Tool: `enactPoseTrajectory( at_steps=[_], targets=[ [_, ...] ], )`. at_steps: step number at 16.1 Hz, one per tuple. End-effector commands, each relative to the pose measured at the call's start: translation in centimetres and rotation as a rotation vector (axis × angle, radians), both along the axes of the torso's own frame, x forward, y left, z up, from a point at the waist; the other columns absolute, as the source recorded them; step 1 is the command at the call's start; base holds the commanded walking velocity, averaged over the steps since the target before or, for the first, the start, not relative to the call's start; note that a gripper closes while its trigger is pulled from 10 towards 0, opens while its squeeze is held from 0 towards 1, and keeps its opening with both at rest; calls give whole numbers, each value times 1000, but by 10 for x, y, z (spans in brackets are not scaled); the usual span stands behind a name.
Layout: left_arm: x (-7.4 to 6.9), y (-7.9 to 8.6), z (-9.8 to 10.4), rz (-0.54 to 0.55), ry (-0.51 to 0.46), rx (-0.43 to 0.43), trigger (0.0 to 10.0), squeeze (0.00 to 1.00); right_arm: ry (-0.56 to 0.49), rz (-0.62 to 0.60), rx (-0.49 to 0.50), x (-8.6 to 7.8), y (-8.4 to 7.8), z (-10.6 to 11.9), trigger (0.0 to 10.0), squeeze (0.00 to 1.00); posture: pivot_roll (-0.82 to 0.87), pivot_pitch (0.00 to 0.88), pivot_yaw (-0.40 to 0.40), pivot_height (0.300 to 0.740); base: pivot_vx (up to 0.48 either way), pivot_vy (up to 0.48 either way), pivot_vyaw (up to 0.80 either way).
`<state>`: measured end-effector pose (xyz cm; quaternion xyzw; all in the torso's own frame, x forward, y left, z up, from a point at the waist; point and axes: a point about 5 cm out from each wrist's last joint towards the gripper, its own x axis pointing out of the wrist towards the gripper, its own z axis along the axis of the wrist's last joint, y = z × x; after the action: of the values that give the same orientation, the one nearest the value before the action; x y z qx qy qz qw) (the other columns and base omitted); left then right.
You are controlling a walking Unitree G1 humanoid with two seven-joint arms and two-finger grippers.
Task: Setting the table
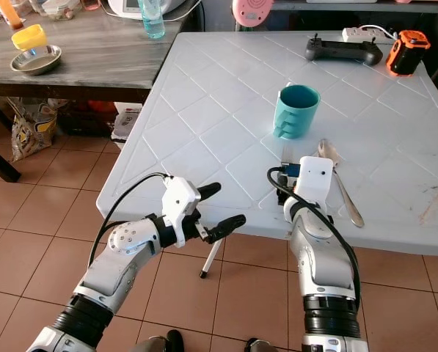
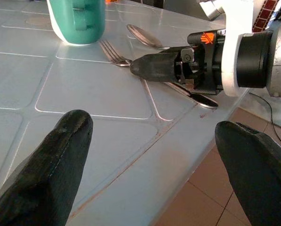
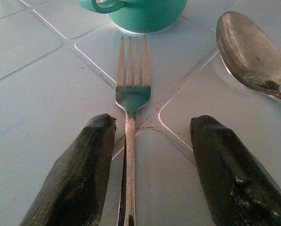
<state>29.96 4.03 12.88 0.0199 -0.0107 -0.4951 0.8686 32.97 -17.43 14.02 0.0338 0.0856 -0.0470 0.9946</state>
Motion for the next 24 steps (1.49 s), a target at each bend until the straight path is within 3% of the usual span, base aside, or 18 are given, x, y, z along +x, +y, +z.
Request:
enactPoseTrajectory(
  at_steps=[1,7,24],
  targets=[
    [-2,0,1,-9,-9,14,10000,0,74,67,33,-3,16,-16,0,0,26,174,64,740,0,0,0],
    [-3,0,1,-8,-9,16,10000,0,109,127,42,-8,28,-26,0,0,29,176,60,740,0,0,0],
    [-3,0,1,-9,-11,21,10000,0,156,138,60,-14,29,-38,0,0,35,177,59,740,0,0,0]
  ],
)
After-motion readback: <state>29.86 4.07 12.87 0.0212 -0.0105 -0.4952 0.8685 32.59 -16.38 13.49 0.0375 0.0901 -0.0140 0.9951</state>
